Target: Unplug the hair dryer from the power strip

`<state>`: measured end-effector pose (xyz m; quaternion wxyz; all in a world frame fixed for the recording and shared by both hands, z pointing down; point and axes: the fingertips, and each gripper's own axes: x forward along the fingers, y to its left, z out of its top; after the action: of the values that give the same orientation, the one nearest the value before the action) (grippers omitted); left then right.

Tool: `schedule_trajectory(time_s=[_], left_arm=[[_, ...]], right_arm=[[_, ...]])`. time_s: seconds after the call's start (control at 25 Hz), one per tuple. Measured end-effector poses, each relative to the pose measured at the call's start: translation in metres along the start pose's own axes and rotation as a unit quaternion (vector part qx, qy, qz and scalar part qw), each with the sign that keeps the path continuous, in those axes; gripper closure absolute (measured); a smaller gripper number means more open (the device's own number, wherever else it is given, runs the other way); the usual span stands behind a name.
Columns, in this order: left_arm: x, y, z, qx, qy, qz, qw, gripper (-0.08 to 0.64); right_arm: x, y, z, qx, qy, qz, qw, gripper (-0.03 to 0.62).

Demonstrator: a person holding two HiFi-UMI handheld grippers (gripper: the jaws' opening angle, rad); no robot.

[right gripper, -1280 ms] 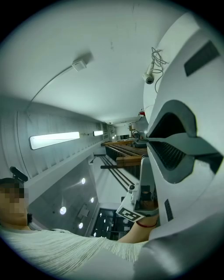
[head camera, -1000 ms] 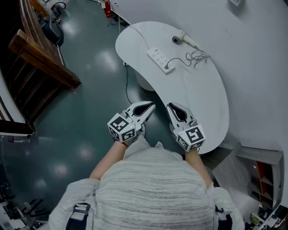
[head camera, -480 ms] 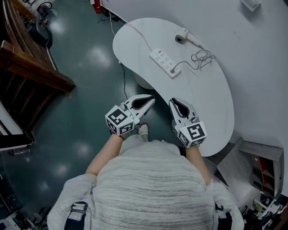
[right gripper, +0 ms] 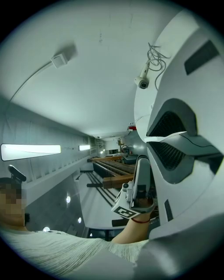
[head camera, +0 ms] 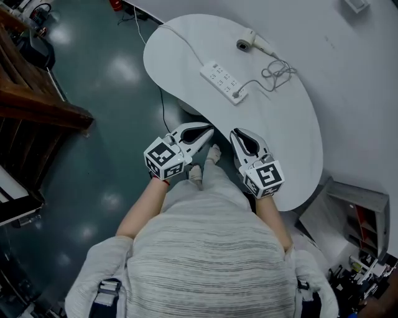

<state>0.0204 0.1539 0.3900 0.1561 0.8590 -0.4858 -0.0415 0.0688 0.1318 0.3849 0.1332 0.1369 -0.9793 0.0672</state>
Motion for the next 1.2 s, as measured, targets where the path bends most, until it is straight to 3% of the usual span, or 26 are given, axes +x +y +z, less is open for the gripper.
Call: schedule_trajectory(time_s=[0.4,0.84,1.04,1.2], left_arm=[[0.044,0.036,-0.001,0.001,0.026,-0.009,0.9996,0.551],[0.106,0.078,-0.012,0.032,0.103,-0.043,0.9932,0.551],[0.122,0.085,-0.02,0.067,0.148,-0.076,0.9839,0.538],[0.136,0.089,-0.032,0.105,0.182,-0.118,0.9705,0.452]], right_arm=[[0.033,-0.047,-0.004,0.009,0.013,0.012,1.0,0.563],[0.055,-0.11,-0.007,0.045,0.016,0.01,0.999,0.55],[0.058,-0.129,-0.019,0.081,0.014,-0.022,0.996,0.5],[0.06,-0.143,-0.028,0.095,0.021,-0.06,0.993,0.484]])
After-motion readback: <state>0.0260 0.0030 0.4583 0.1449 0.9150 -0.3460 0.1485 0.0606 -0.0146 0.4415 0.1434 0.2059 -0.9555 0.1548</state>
